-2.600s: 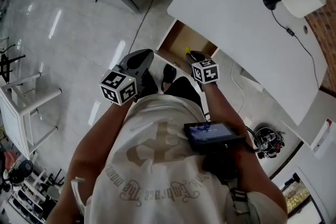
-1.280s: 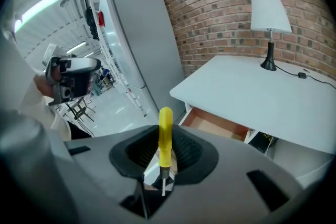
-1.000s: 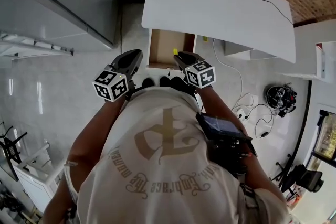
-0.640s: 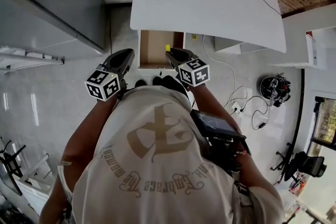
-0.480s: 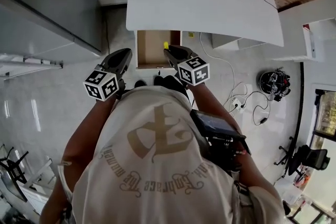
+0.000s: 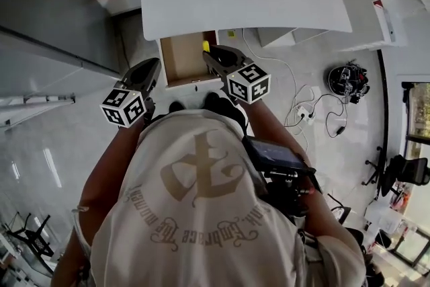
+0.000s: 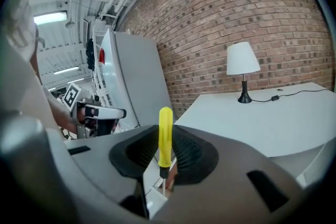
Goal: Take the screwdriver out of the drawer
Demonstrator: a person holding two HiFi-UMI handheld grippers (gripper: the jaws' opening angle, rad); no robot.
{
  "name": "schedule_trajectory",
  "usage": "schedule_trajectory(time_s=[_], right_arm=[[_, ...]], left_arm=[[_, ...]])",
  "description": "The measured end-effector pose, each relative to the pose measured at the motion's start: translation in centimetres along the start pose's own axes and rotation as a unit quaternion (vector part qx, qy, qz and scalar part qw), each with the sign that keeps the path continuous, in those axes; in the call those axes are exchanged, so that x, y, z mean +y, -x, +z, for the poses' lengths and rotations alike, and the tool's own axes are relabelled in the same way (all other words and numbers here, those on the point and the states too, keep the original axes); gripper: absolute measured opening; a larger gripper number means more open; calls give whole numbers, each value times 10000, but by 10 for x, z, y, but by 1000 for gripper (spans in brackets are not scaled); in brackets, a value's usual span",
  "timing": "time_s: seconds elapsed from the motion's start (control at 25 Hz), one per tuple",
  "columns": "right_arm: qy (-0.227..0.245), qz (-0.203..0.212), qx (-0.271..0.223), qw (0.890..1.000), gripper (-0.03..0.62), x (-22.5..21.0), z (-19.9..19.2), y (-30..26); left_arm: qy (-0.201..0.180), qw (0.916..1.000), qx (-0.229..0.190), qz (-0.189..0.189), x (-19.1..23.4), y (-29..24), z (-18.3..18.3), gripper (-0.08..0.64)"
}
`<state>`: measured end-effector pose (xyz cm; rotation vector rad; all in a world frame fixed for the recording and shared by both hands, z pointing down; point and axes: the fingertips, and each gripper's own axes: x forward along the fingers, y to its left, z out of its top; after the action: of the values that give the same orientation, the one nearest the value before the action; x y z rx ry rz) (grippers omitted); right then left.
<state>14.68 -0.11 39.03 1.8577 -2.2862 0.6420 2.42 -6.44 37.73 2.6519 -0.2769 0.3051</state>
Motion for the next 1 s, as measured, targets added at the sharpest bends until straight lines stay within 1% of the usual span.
schedule_trajectory(time_s=[0.24, 0.36, 0.56, 0.76, 1.0], right_arm=[[10, -107, -218, 9997, 69, -9, 15, 10], [-29, -104, -233, 9997, 69, -11, 14, 17], [-136, -243, -253, 9993, 69, -21, 11, 25], [-219, -325, -333, 9987, 69, -26, 7, 32], [-266, -348, -250, 9987, 69, -20, 0, 26]], left_arm=[[-9, 9997, 128, -192, -7, -18, -3, 12], [-19, 9995, 168, -279, -13, -29, -2, 12], [-91, 9987, 258, -432, -22, -41, -1, 12], [-159, 9982, 361, -451, -26, -43, -7, 12], [-112, 9979, 399, -494, -21, -43, -9, 12]])
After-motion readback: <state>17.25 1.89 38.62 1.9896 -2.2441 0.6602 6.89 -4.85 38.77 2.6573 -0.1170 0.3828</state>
